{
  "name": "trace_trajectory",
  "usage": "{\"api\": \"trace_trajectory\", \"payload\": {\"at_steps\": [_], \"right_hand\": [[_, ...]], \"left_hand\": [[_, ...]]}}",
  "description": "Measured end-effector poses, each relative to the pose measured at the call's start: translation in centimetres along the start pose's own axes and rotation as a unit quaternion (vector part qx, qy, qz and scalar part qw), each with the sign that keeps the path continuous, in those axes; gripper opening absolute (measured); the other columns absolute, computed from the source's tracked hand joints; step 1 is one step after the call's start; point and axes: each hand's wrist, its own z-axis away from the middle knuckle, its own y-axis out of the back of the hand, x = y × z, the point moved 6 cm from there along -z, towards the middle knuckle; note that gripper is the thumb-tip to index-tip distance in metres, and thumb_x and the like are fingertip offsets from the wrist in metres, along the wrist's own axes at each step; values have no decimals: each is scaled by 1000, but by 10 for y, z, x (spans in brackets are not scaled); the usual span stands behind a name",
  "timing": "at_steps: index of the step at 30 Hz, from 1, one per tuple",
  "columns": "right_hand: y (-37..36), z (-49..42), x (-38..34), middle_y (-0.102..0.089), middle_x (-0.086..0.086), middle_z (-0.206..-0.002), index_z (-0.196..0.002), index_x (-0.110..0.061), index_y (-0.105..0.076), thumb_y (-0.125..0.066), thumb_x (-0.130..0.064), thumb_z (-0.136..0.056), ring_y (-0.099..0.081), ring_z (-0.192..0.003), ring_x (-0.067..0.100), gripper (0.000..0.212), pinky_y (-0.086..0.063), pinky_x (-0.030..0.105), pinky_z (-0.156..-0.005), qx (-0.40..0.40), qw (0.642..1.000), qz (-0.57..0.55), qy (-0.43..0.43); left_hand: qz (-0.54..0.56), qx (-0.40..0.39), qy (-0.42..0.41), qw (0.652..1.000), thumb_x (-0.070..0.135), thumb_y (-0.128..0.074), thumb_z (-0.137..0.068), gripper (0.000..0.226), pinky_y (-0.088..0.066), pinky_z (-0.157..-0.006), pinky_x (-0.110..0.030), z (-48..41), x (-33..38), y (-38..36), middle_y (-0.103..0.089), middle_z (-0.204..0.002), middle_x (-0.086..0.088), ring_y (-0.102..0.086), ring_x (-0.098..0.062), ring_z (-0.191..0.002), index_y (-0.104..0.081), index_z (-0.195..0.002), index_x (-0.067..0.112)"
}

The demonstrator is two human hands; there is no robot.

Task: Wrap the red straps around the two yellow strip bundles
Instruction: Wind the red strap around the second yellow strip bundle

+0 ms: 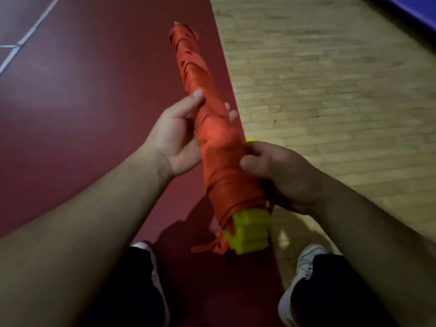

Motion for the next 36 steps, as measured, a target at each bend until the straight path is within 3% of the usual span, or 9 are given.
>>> {"api": "trace_trajectory", "payload": {"at_steps": [2, 4, 9, 13, 17, 24, 27, 31, 36], "right_hand": [[6, -3, 2, -73, 10, -94, -111, -21, -64, -83, -34, -70, -70, -81, 22, 48, -56, 35, -71, 30, 990, 137, -9], [7, -5, 9, -71, 2, -82, -97, -36, -60, -84, -48, -65, -66, -66, 6, 42, -51, 24, -58, 41, 967, 251, -16], [8, -2, 18, -72, -1, -82, -98, -32, -58, -81, -54, -67, -65, -65, 5, 44, -48, 18, -52, 15, 955, 292, -49], [22, 2, 11, -76, -1, -85, -105, -33, -64, -84, -63, -58, -74, -84, 13, 59, -56, 31, -80, 6, 952, 300, -61], [26, 7, 5, -65, -7, -61, -93, -26, -66, -84, -46, -56, -61, -58, 5, 46, -48, 29, -62, -27, 941, 331, -60], [39, 3, -12, -69, 8, -73, -78, -29, -71, -78, -67, -63, -61, -66, 29, 42, -49, 43, -65, 51, 938, 336, 63], [53, 1, -5, -56, -6, -58, -73, -23, -68, -75, -67, -68, -48, -55, 8, 45, -38, 32, -58, 78, 932, 354, 29], [58, 1, 13, -56, -2, -62, -82, -14, -71, -67, -63, -65, -46, -53, 7, 52, -37, 28, -55, 74, 932, 351, -50], [46, -3, 26, -57, -9, -55, -88, -6, -69, -55, -68, -68, -45, -46, 0, 66, -35, 22, -53, 49, 933, 348, -75]], "left_hand": [[-98, 47, 34, 994, 54, -62, -86, 48, -59, -78, -37, -10, -4, 7, -69, -89, -9, -71, -23, -84, -63, -111, 13], [-166, 101, 67, 979, 57, -67, -83, 41, -58, -62, -32, -15, -12, 18, -65, -73, -4, -65, -18, -61, -65, -89, 16], [-229, 180, 76, 954, 21, -76, -83, 15, -55, -52, -32, -19, -24, 41, -64, -64, -8, -63, -20, -48, -65, -84, 10], [-178, 146, 121, 965, 16, -56, -87, 18, -55, -52, -27, -18, -36, 34, -56, -58, -7, -56, -21, -46, -57, -70, 12], [-183, 122, 127, 967, 20, -49, -85, 20, -52, -50, -25, -15, -32, 24, -50, -57, -6, -49, -22, -47, -51, -66, 13], [-178, 60, 159, 969, 36, -65, -89, 40, -46, -39, -21, -11, -51, 6, -55, -45, -4, -53, -16, -34, -58, -59, 11], [-137, 8, 161, 977, 35, -53, -93, 49, -46, -42, -18, -10, -53, -5, -56, -49, -4, -54, -14, -39, -61, -52, 10], [-98, 38, 120, 987, 33, -54, -82, 29, -47, -61, -28, -11, -39, -2, -56, -62, -9, -52, -19, -57, -60, -67, 9], [-87, 28, 74, 993, 35, -51, -93, 33, -51, -48, -25, -10, -37, -9, -53, -53, -6, -54, -18, -43, -59, -73, 10]]}}
